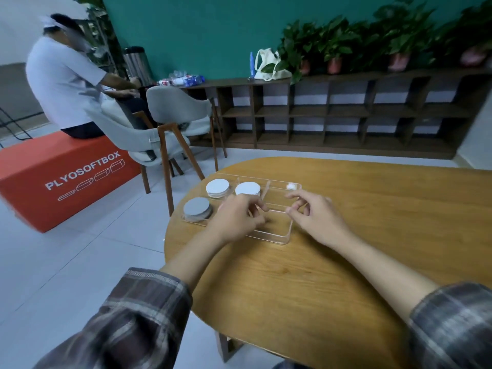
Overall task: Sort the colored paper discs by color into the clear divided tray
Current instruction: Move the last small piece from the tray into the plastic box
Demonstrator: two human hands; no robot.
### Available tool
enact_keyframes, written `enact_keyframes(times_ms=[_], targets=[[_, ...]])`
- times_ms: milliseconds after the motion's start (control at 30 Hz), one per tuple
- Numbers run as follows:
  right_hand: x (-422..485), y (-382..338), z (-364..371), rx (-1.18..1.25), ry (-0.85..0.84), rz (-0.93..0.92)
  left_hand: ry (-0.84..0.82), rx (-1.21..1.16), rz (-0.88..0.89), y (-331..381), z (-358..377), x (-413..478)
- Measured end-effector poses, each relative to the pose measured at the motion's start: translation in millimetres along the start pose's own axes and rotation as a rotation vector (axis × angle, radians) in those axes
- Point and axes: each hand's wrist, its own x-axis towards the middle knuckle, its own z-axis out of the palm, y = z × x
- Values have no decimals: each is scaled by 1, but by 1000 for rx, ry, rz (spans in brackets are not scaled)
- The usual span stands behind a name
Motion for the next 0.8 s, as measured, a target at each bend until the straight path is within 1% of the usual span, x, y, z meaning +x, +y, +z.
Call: enact_keyframes(times_ms=[167, 367, 533, 733, 800], targets=[[-55, 50, -76, -25, 109, 83, -152, -27, 152, 76, 46, 4], [-123, 95, -183, -127, 201, 173, -228, -58, 289, 179, 112, 15], [-172, 125, -269, -208, 271, 231, -260, -35, 435, 267, 166, 26], [-222, 159, -353, -262, 383, 326, -327, -27, 496, 355, 230, 38], [-236, 168, -380, -281, 417, 357, -362, -3, 481, 379, 249, 40]])
